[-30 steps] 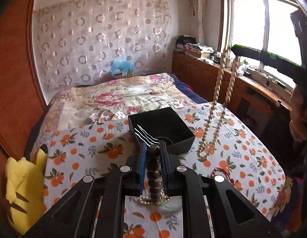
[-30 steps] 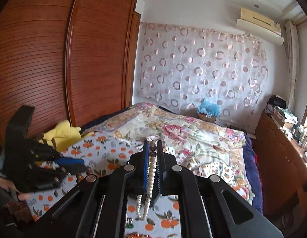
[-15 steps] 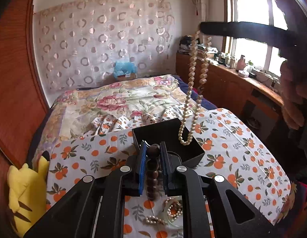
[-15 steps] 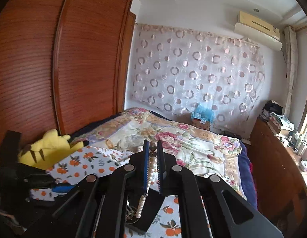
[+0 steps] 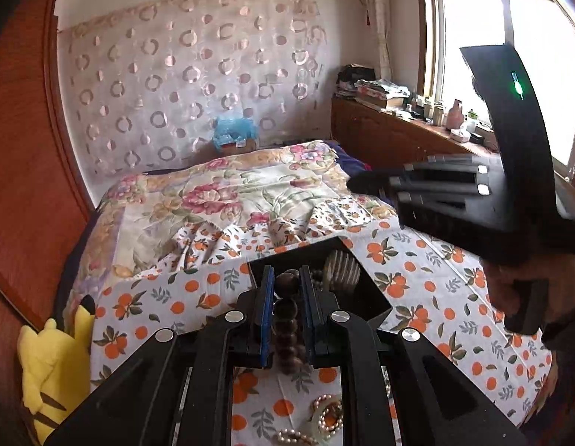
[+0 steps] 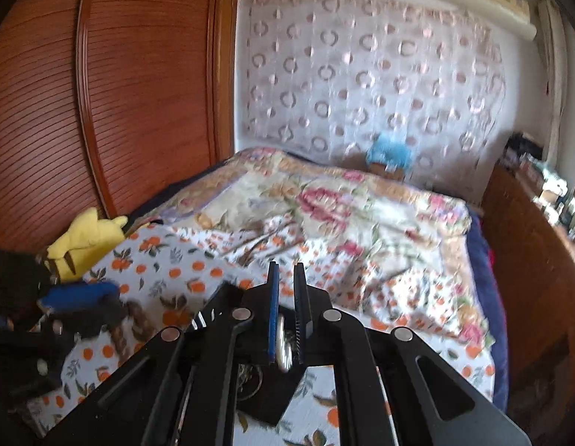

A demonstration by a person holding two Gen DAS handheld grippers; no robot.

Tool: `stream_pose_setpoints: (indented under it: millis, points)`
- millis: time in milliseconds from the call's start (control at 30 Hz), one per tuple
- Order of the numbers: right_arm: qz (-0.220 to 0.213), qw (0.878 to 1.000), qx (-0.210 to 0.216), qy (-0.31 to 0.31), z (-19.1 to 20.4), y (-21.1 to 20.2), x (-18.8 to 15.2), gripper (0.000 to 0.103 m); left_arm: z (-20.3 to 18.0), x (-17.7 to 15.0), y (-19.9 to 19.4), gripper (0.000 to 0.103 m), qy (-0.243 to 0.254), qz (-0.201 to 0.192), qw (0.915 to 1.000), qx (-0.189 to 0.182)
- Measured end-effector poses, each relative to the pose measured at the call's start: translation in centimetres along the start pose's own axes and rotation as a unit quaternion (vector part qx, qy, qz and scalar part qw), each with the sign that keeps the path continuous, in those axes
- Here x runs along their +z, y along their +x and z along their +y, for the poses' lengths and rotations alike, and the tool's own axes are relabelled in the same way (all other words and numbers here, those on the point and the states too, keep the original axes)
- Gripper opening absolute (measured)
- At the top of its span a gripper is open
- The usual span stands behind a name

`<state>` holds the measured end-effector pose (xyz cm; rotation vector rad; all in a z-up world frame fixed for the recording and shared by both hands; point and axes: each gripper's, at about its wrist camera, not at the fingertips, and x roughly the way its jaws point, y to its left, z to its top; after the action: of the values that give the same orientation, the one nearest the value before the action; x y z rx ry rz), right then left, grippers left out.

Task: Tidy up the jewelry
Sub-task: 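Carry both to the black box and open the right tool to drop the pearls, then open the left tool to drop the bead bracelet into the box, then withdraw both open tools from the box toward the jewelry pile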

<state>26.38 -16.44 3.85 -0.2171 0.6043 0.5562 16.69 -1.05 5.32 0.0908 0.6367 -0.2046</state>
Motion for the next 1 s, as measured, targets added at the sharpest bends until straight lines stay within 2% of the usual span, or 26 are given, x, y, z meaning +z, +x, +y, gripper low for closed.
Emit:
stream_pose_setpoints:
  millis: [67, 500, 567, 633, 767, 1000]
  points:
    - [0.003, 1.000, 0.000, 0.003, -0.2, 0.0, -0.9, 0.015, -0.3, 0.3, 0.6, 0.012, 0.002, 0.000, 1.0000, 0.001]
    - [0.019, 1.000, -0.007, 0.017, -2.9, -2.4, -7.2, 0.015, -2.0, 0.2, 5.1, 0.013, -0.003, 0.035, 0.9994, -0.007]
    - [0.019, 1.000, -0.006, 0.021, -3.1, -2.9, -8.3, 0.015, -2.3, -0.2, 5.3, 0.016, 0.000, 0.038, 0.9992, -0.009]
    - [0.019, 1.000, -0.003, 0.025, -3.3, -3.2, -9.1, 0.015, -2.5, -0.8, 5.1, 0.030, 0.001, 0.038, 0.9992, -0.012]
    - [0.024, 0.999, 0.014, 0.026, -2.7, -3.7, -11.0, 0.015, -2.4, -2.6, 4.4, 0.032, -0.001, 0.041, 0.9991, -0.012]
    - [0.040, 0.998, 0.052, 0.010, 0.5, -3.8, -13.7, 0.015, -0.9, -6.4, 2.4, 0.047, -0.010, 0.046, 0.9989, -0.002]
